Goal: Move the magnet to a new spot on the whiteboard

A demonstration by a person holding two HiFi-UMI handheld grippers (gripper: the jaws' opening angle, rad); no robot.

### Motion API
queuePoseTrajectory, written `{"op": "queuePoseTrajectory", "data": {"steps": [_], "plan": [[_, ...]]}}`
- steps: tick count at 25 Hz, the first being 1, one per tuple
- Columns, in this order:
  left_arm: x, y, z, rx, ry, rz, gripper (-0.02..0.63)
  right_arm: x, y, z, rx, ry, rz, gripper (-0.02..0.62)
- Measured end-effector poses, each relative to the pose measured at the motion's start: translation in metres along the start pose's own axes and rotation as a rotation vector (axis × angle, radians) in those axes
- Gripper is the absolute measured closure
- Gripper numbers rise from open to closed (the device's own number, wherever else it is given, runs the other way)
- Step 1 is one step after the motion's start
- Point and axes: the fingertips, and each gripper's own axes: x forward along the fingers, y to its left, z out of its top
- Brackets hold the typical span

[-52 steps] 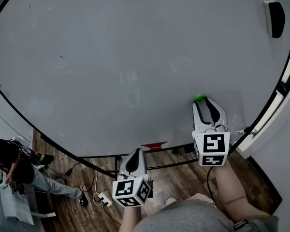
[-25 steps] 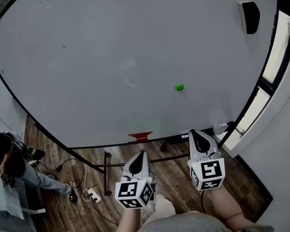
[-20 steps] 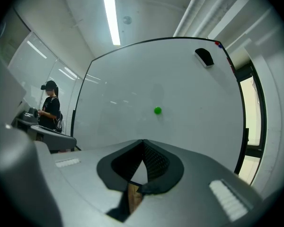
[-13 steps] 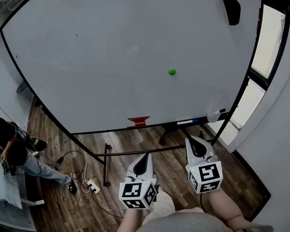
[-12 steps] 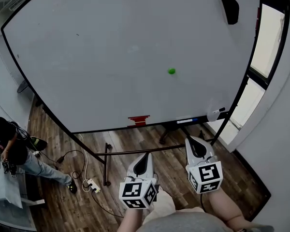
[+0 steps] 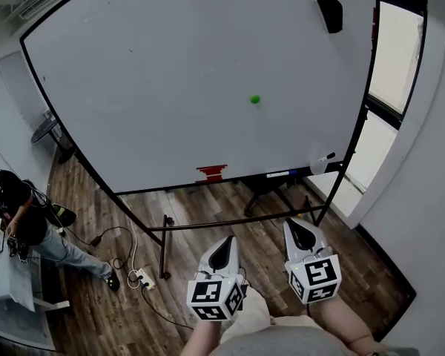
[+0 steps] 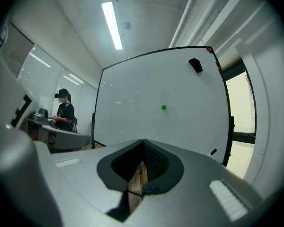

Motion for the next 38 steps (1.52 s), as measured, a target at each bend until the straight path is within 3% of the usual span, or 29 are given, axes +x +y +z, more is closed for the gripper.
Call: {"op": "queuePoseTrajectory", "data": {"steps": [13, 38], "plan": [[-0.033, -0.031, -0.011, 0.026, -0.003, -0.004, 0.603, -0.048, 0.007, -0.011, 0.021, -0.003, 0.013, 0.597], [-0.025, -0.035, 0.003, 0.049, -0.012, -0.024, 0.603, -0.044, 0.007, 0.001, 0.025, -0.010, 0.052, 0.597]]}}
